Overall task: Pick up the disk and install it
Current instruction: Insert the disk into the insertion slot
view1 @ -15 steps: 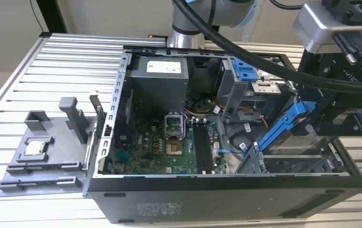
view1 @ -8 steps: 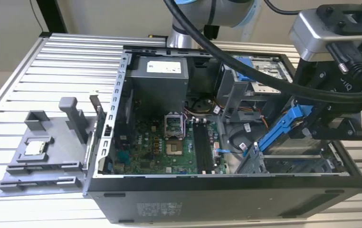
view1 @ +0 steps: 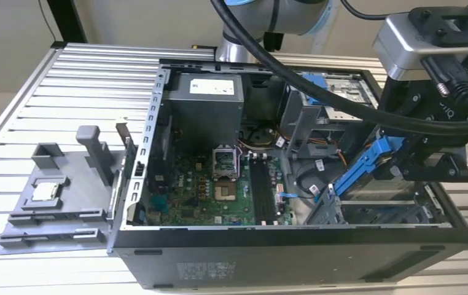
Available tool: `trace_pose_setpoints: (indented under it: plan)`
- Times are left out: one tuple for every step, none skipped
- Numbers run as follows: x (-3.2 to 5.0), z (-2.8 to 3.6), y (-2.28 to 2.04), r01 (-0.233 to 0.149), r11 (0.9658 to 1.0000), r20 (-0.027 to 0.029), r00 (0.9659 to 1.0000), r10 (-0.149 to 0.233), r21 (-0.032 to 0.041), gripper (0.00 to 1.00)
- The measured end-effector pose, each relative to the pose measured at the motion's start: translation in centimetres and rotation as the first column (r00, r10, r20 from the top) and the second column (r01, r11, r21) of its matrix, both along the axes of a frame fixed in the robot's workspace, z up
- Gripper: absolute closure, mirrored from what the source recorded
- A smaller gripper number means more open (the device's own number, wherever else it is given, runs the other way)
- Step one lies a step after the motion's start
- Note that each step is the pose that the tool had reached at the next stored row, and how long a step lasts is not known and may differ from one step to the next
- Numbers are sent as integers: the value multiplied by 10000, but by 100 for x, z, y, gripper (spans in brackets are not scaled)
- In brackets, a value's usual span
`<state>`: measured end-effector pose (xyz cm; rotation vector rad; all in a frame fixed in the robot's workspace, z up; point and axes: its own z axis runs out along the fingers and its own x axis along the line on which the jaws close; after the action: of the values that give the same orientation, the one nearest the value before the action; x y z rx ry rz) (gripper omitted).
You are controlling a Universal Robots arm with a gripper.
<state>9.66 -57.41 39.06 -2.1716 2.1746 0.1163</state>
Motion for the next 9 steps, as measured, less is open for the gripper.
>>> trace_pose_setpoints:
  plan:
    - [0,0,0,0,10000,0,10000,0,0,100]
    - [0,0,0,0,10000,-1,10000,0,0,100]
    - [0,0,0,0,10000,-1,10000,0,0,100]
    - [0,0,0,0,10000,0,10000,0,0,100]
    - [0,0,0,0,10000,-1,10000,0,0,100]
    - [0,0,0,0,10000,-1,10000,0,0,100]
    - [0,0,0,0,10000,0,10000,0,0,100]
    - [0,0,0,0,10000,0,10000,0,0,100]
    - [0,-1,0,0,10000,1,10000,0,1,100]
